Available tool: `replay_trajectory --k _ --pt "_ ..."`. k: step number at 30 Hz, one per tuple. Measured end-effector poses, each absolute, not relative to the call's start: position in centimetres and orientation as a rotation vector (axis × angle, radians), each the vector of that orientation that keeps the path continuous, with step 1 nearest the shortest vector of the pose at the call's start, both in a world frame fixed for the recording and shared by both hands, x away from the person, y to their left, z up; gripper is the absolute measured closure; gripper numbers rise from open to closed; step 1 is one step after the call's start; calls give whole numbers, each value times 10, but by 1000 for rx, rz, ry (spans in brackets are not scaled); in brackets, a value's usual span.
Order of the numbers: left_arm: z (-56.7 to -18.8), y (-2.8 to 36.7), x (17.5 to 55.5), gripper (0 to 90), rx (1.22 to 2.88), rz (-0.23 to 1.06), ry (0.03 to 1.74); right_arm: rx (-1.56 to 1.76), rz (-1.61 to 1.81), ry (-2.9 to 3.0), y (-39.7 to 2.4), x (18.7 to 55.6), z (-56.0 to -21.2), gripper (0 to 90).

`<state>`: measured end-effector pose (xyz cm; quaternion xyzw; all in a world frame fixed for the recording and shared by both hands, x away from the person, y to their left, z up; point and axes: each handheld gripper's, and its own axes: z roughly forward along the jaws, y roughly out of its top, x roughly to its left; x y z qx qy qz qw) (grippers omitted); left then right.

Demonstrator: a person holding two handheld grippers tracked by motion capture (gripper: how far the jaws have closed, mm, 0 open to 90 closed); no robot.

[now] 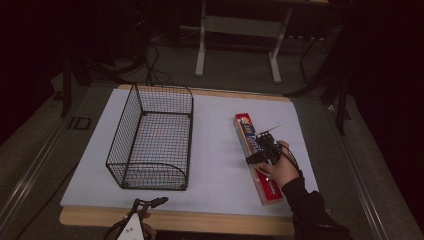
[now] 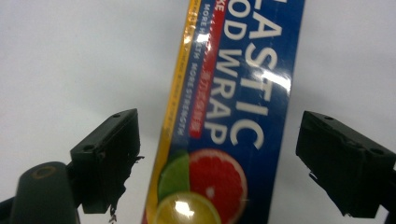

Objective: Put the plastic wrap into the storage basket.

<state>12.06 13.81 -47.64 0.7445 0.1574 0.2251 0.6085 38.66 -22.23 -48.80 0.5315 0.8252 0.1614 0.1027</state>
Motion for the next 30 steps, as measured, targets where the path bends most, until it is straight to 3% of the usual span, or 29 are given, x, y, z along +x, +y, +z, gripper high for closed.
replay_trajectory --k 21,30 --pt "-476 138 120 2 1720 517 358 1684 335 2403 -209 420 -495 138" --pt "-477 137 120 2 1735 518 358 1776 316 2388 -205 432 -500 219"
